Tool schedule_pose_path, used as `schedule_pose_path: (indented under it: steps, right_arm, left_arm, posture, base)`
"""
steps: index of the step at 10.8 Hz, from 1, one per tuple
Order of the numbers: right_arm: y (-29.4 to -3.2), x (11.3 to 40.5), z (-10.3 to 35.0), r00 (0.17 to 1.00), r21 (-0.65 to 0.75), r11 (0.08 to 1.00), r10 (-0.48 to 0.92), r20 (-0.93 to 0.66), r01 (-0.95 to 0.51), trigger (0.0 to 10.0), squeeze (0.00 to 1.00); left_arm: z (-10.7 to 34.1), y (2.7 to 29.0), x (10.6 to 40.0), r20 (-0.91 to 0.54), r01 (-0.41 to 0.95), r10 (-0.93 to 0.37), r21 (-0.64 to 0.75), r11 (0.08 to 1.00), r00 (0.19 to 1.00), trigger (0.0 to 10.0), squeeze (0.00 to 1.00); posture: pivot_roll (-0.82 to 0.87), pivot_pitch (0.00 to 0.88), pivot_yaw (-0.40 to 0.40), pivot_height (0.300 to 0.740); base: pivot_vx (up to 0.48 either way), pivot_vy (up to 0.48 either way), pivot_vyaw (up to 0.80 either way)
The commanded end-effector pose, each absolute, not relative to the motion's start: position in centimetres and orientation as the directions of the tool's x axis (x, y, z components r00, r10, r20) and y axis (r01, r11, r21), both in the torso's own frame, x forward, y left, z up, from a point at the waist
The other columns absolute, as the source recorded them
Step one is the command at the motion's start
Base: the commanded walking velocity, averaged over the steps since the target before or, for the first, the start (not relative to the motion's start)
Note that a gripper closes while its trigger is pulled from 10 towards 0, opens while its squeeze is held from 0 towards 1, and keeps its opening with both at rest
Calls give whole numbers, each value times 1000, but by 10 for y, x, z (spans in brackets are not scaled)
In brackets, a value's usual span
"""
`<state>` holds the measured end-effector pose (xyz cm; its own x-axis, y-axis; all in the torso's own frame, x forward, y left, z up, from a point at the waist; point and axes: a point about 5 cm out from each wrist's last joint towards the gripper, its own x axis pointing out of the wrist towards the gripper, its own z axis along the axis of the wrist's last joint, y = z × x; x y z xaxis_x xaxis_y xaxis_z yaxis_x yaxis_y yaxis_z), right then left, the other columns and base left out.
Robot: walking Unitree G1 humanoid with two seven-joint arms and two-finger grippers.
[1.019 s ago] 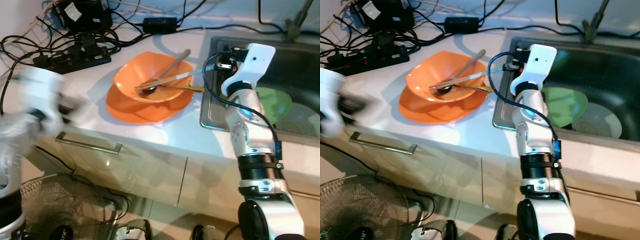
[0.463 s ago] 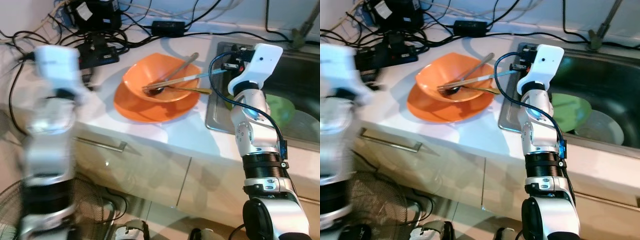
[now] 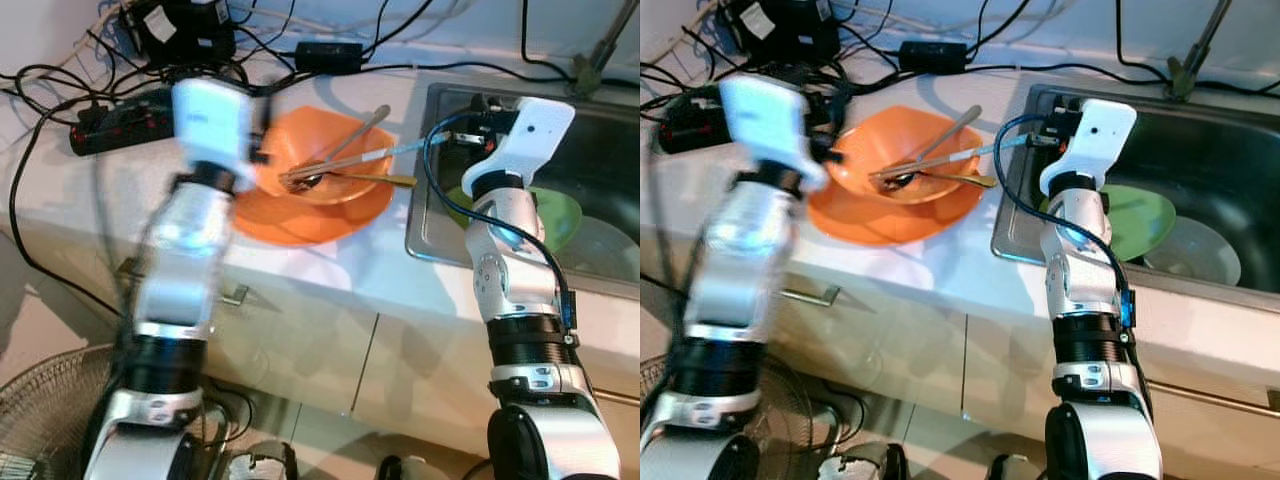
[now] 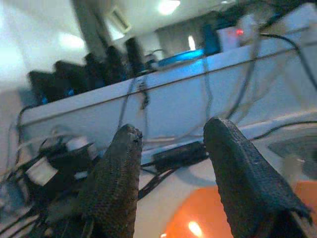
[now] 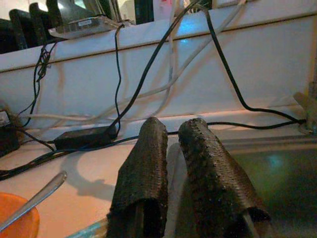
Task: Kitchen organization
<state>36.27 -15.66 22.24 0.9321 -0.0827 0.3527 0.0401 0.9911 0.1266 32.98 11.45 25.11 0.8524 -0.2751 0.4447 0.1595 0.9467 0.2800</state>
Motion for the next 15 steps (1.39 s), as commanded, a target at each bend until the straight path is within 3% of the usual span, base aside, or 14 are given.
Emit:
schedule_pose_path:
  steps: [1, 3, 9, 12, 15]
  right_arm:
    - [-155, 361, 222, 929, 126, 991, -81, 362, 37, 10000, 0]
    - [-154, 359, 221, 926, 130, 991, -83, 368, 37, 10000, 0]
    - [-156, 360, 219, 930, 141, 989, -86, 357, 38, 10000, 0]
    - [-155, 360, 219, 931, 142, 989, -86, 354, 37, 10000, 0]
    - [-154, 360, 218, 934, 144, 989, -78, 348, 29, 10000, 0]
  left_arm:
    - [250, 108, 329, 454, 173, -301, 302, 938, 839, 10000, 0]
    - [247, 105, 329, 471, 176, -301, 291, 940, 829, 10000, 0]
    - [246, 109, 331, 496, 150, -282, 289, 946, 821, 10000, 0]
    - [250, 115, 333, 502, 131, -255, 269, 954, 826, 10000, 0]
    - [244, 121, 329, 472, 116, -272, 333, 936, 839, 10000, 0]
  posture:
    - [101, 59, 41, 740]
    - [96, 54, 44, 740]
    - [104, 68, 38, 740]
    - [104, 81, 36, 740]
    - [108, 91, 33, 740]
  base:
    - [0, 0, 0]
    - [0, 0, 0]
    - [0, -356, 0]
    - [0, 0, 0]
    - [0, 0, 0]
